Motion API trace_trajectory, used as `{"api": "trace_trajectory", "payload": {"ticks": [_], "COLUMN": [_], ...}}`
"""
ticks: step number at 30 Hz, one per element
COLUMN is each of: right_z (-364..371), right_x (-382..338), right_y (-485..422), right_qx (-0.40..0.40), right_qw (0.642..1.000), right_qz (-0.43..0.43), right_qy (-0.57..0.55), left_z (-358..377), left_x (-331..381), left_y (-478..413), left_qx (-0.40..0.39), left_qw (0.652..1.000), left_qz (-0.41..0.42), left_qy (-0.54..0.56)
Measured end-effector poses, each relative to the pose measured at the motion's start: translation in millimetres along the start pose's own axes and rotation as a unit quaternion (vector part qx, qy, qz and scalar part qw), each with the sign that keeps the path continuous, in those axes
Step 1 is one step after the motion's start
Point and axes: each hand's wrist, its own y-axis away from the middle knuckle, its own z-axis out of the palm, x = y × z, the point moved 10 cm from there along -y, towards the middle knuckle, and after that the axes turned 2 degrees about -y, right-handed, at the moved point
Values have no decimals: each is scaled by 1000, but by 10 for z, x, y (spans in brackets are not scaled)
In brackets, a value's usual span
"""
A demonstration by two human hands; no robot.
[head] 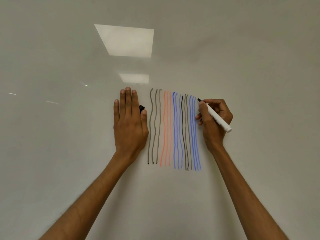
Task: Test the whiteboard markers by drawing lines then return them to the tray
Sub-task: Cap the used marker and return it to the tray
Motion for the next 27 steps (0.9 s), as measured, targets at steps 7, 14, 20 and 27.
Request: {"api": "trace_trajectory", "payload": {"ticks": [7, 14, 20, 27], "right_z": [3, -37, -156, -265], "right_x": [-5, 3, 61, 96], "right_y": [-34, 12, 160, 296], "right_qx": [-7, -27, -32, -37], "right_qw": [1000, 999, 999, 998], "right_qz": [16, 22, 26, 29], "right_qy": [9, 12, 22, 28], "left_z": [-4, 2, 2, -11], "left_x": [-4, -8, -4, 4], "left_y": [2, 4, 13, 29], "left_qx": [0, -1, 0, 6], "left_qw": [1000, 1000, 1000, 1000], "left_qz": [4, 1, 0, 1], "left_qy": [6, 8, 5, 8]}}
